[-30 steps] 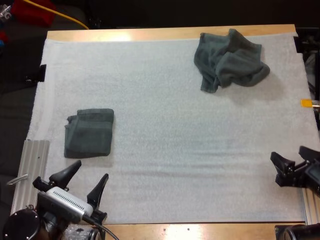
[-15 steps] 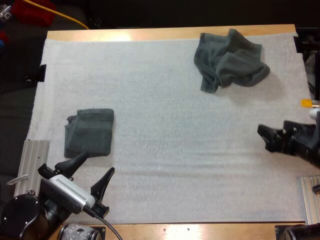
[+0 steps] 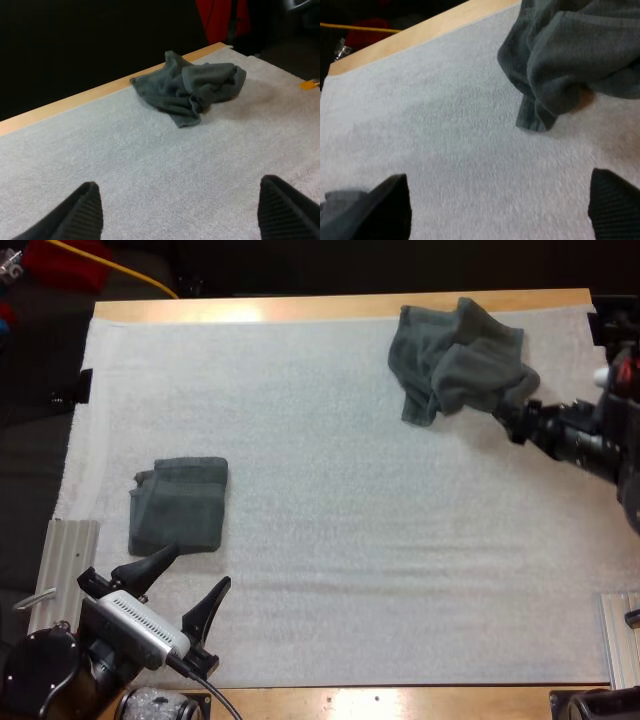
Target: Pick towel from pile, fold and stack
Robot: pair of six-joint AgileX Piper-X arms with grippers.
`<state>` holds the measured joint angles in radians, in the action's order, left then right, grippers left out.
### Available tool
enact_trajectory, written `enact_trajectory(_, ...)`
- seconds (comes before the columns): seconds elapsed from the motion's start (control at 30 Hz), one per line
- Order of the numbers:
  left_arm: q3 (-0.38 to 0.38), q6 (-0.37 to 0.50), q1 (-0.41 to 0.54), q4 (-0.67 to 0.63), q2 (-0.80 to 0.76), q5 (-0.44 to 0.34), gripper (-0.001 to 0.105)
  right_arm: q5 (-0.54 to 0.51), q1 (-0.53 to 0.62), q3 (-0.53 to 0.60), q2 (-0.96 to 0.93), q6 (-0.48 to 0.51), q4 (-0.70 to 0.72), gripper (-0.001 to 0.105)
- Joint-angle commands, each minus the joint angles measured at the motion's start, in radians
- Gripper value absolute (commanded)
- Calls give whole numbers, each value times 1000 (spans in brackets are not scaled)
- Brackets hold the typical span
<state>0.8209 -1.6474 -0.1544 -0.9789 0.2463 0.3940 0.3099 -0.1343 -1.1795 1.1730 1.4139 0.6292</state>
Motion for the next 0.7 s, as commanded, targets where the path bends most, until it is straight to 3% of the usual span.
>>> enact_trajectory(0.0, 8, -4, -3, 12, 0, 6, 62, 1, -5, -24, 34, -19, -12, 71)
enact_trajectory(0.17, 8, -4, -3, 12, 0, 6, 62, -8, -72, -62, 144, -59, -80, 71)
enact_trajectory(0.4, 8, -4, -3, 12, 0, 6, 62, -135, -151, -117, 282, -103, -113, 71)
enact_trajectory(0.67, 8, -4, -3, 12, 0, 6, 62, -173, -158, -173, 409, -145, -167, 71)
